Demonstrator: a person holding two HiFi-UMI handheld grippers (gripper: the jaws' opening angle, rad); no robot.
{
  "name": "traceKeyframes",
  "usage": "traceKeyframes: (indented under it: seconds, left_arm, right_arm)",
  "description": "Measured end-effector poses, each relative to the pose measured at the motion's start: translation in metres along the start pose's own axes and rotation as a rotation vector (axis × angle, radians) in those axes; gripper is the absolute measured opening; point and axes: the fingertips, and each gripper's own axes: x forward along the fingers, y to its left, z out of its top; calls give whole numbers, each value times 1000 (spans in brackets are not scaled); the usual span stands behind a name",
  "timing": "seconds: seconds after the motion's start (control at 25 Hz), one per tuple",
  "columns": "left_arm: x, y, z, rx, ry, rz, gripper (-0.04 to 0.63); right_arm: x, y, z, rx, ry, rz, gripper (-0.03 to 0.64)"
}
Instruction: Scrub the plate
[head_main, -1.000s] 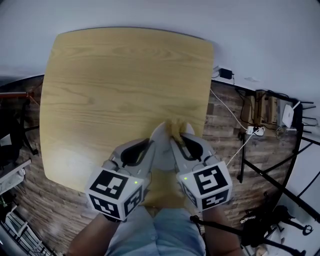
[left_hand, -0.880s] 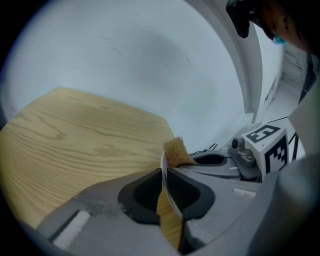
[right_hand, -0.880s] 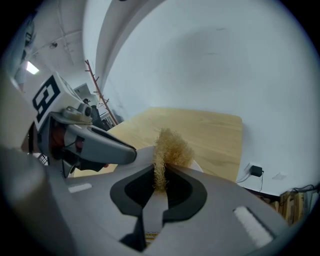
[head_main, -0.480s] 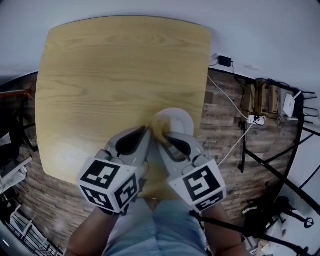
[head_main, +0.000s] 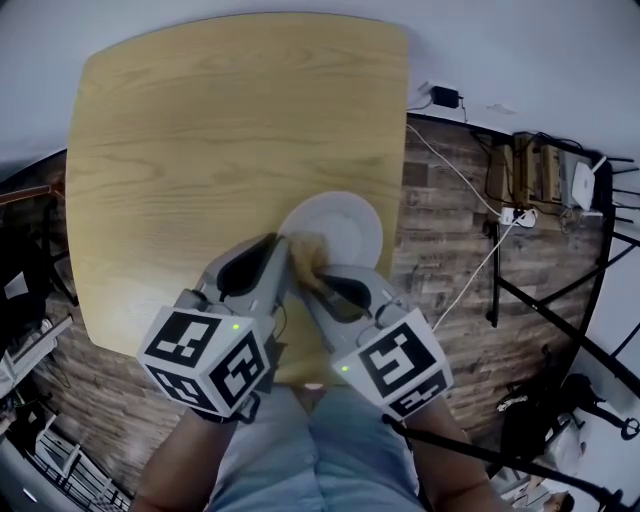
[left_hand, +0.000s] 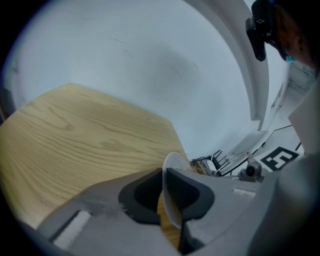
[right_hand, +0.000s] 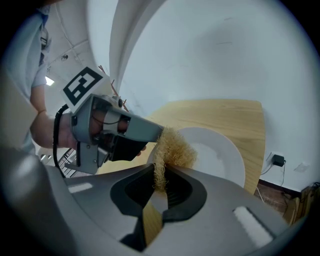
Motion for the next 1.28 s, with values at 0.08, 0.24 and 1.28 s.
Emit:
traceKeyframes:
  seconds: [0.08, 0.24, 1.28]
  left_arm:
    - [0, 0, 0, 10, 1, 2, 49]
    - [-1, 1, -2, 24, -1, 9, 49]
    - [-14, -8, 0, 154, 4, 8, 49]
  right_arm:
    - [-1, 4, -7, 5, 12, 13, 38]
    - [-2, 9, -18, 13, 40, 29, 38]
    - [-46, -42, -75, 202, 162, -98, 38]
